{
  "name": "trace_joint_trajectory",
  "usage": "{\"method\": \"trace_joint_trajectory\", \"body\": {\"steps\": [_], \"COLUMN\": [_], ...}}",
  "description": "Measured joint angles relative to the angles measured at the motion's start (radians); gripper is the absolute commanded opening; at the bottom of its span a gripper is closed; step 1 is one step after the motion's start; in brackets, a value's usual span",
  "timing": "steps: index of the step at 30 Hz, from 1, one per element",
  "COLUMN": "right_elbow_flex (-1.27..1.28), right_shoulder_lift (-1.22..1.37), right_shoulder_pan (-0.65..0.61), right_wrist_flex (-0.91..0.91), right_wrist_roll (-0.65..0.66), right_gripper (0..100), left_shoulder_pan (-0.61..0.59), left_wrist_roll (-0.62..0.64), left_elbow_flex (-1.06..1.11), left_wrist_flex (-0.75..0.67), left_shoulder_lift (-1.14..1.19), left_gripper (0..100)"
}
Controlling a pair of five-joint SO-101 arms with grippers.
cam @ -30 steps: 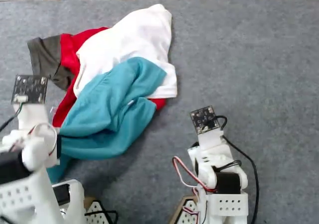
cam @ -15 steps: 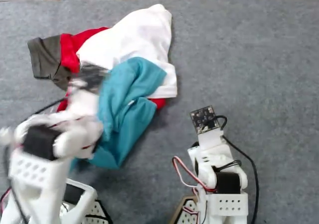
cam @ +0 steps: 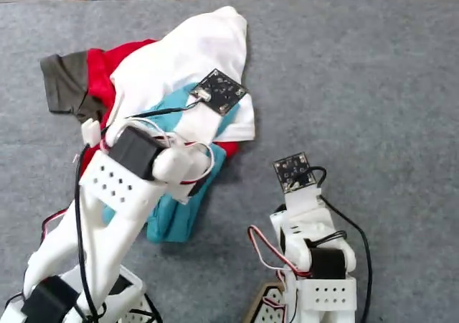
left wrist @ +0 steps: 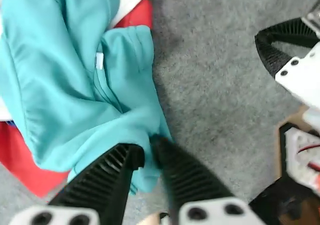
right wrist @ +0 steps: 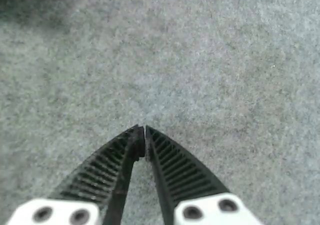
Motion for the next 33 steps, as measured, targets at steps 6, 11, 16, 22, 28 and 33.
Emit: {"method": "trace_joint_trajectory", "body": {"steps": [6,11,16,22,28,33], "right_elbow_flex": [0.000,0.000,0.000,0.000,-0.040,-0.158], "right_shoulder_lift": [0.000,0.000,0.000,0.000,0.000,0.003], "right_shoulder_pan": [0.000,0.000,-0.002,-0.110,-0.097,-0.117], "right_wrist_flex": [0.000,0.000,0.000,-0.002,-0.192,-0.333], "right_wrist_roll": [0.000,0.000,0.000,0.000,-0.015,-0.051], "right_gripper": [1.5,1.5,1.8,1.5,2.0,23.4], "left_shoulder_pan": [-0.020,-0.193,-0.516,-0.933,-1.149,-1.272], "left_wrist_roll": [0.173,0.186,0.186,0.130,0.005,-0.140], "left_elbow_flex": [-0.086,-0.150,-0.133,0.049,0.338,0.470], "left_wrist_flex": [0.057,0.058,0.058,0.044,-0.130,-0.221], "left_shoulder_lift": [0.000,-0.071,-0.150,-0.161,-0.161,-0.161], "left_gripper": [29,29,29,29,27,23]}}
